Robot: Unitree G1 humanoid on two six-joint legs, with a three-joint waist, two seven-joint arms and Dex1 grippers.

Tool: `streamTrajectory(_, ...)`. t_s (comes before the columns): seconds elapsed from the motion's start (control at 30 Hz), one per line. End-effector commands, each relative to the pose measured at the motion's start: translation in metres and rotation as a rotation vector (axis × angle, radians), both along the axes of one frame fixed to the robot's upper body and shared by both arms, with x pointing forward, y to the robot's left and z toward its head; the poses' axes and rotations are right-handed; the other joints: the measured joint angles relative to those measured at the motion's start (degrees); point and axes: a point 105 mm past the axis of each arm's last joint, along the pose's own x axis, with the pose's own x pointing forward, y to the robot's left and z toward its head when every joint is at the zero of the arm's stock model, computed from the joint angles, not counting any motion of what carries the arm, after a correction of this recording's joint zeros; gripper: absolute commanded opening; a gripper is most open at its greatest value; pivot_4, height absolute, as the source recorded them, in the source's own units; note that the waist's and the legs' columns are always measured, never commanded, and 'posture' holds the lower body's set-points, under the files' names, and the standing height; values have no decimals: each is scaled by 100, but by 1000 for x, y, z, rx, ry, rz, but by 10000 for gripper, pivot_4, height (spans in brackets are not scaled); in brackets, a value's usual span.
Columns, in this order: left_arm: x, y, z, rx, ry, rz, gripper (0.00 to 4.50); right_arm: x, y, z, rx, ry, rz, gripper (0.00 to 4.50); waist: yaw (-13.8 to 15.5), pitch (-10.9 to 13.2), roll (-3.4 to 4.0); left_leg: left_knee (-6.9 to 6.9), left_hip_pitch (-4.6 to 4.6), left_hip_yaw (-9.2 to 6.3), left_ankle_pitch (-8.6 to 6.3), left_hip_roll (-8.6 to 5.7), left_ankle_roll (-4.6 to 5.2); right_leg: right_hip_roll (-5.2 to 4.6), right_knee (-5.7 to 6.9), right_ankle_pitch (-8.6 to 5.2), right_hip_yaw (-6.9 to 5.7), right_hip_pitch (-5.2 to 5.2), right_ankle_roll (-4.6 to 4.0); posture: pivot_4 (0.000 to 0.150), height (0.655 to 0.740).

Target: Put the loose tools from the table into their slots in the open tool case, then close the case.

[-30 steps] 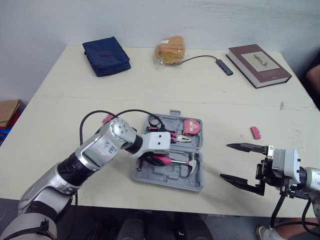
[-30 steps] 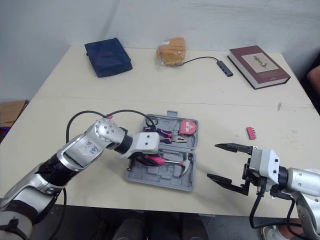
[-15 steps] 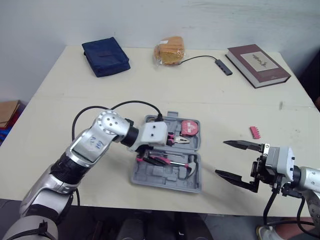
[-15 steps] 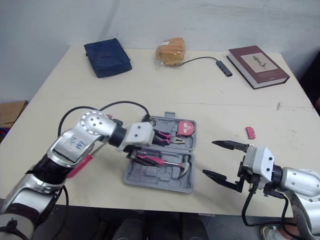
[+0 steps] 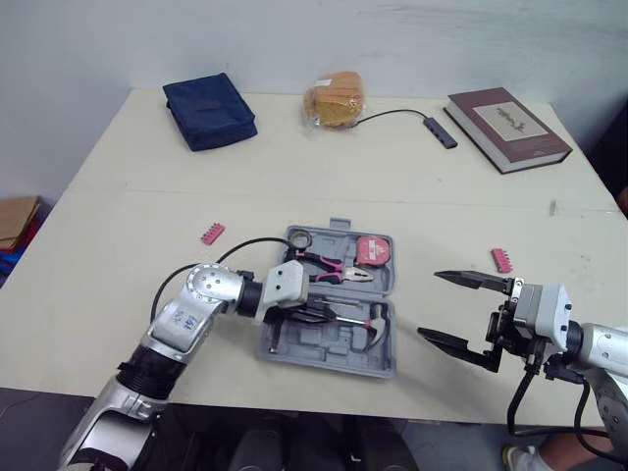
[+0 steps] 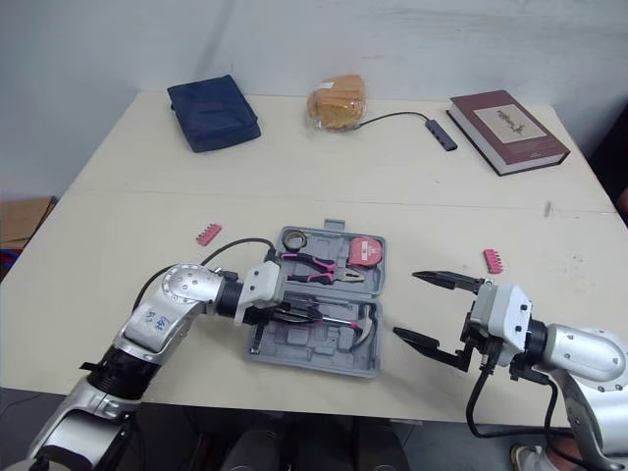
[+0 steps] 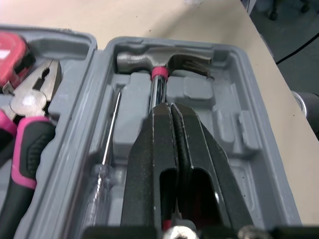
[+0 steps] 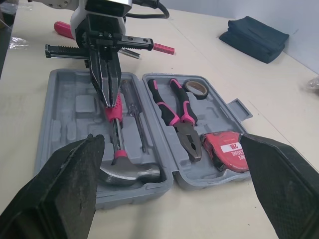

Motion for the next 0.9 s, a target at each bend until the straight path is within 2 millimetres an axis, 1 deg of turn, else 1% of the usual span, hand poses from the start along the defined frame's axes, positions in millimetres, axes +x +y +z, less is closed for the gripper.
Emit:
streamTrajectory(0.03, -3, -2, 1, 6, -8, 9, 257, -3, 5, 4, 3, -22, 19, 45000, -10, 0, 0, 0, 0, 0, 0, 0, 0, 0, 0, 0, 0, 0, 0, 1500, 7400)
streamTrajectory(0.2, 3, 4, -13, 81, 35, 83, 257, -3, 4, 4, -1, -17, 20, 45000, -15, -1, 1, -1, 5, 1, -1, 0, 1, 1, 3, 0, 1, 1, 0, 1500, 7400)
streamTrajectory(0.4, 3, 7, -29, 159, 77, 124, 257, -3, 4, 4, 5, -13, 19, 45000, -13, -11, 6, 0, 10, 1, -1, 0, 2, 0, 5, 0, 1, 5, 0, 1500, 7400)
streamTrajectory(0.47, 3, 11, -36, 214, 87, 141, 257, -3, 4, 4, 5, -14, 18, 45000, -14, -15, 5, -1, 13, 2, -1, 0, 2, 1, 5, 0, 2, 7, 0, 1500, 7400)
streamTrajectory(0.57, 7, 14, -47, 269, 119, 211, 257, -3, 4, 5, 5, -15, 16, 45000, -9, -29, 10, -1, 20, 0, -2, 0, 4, 0, 4, 0, 2, 16, 0, 1500, 7400)
streamTrajectory(0.63, 10, 16, -54, 309, 123, 246, 257, -3, 4, 5, 5, -17, 15, 45000, -10, -31, 8, -13, 61, 0, -5, 0, 8, -1, -10, 0, 0, 63, 0, 1500, 7400)
streamTrajectory(0.67, 11, 16, -56, 323, 124, 254, 257, -3, 4, 5, 5, -17, 14, 45000, -13, -33, 10, -32, 106, -3, -7, 2, 13, 0, -37, -1, -2, 114, -1, 1500, 7400)
streamTrajectory(0.77, 8, 14, -61, 351, 146, 251, 257, -3, 4, 5, 7, -18, 11, 45000, -16, -38, 12, -55, 197, -9, -27, 5, 18, -6, -71, -4, -7, 215, -5, 1500, 7400)
streamTrajectory(0.8, 7, 14, -63, 363, 153, 245, 257, -3, 5, 4, 8, -18, 10, 45000, -16, -41, 12, -56, 199, -11, -30, 6, 19, -10, -77, -5, -8, 231, -5, 1500, 7400)
streamTrajectory(0.9, 1, 10, -65, 396, 142, 192, 257, -3, 4, 3, 9, -16, 6, 45000, -14, -54, 17, -56, 203, -18, -30, 5, 19, -19, -82, -5, -12, 235, -5, 1500, 7400)
